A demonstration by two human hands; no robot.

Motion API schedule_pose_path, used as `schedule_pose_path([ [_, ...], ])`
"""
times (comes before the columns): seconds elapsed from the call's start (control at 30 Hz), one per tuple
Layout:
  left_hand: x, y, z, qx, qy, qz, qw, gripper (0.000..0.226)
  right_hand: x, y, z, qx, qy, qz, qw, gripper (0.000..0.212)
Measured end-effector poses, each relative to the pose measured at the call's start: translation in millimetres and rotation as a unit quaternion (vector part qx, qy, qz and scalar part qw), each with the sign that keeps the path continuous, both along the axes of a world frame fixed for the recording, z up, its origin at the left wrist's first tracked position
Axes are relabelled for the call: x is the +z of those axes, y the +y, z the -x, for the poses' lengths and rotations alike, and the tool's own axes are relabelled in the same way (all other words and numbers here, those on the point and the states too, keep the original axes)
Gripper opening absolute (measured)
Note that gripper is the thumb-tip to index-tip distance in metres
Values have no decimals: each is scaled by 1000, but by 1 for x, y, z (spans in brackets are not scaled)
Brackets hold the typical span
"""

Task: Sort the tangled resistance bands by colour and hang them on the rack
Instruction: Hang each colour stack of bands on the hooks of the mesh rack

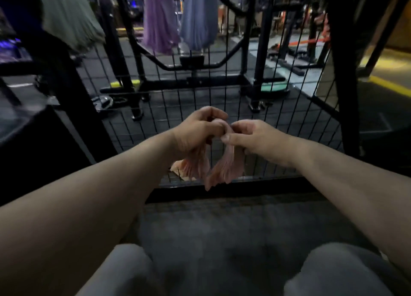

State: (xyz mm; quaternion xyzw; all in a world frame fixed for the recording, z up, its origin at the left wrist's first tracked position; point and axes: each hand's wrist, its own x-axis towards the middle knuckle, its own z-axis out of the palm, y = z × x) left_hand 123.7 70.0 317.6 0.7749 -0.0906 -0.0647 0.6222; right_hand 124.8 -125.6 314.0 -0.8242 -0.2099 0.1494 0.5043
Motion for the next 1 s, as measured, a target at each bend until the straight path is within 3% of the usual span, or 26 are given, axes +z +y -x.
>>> schedule_pose_path([
  [0.23,60,16,78,-21,-63,-32,997,42,52,9,67,20,-61,-5,998,33],
  [0.4,82,22,118,-14,-91,-27,995,45,88,16,107,47,-79,-2,996,60],
  [0.57,98,18,144,23,-114,-4,993,39,113,22,130,29,-110,-13,993,39],
  [0.83,108,23,172,-16,-92,116,989,43,137,29,151,18,-85,-99,991,28],
  [1.0,104,27,178,-39,-106,116,987,65,140,38,162,25,-82,-131,988,20],
])
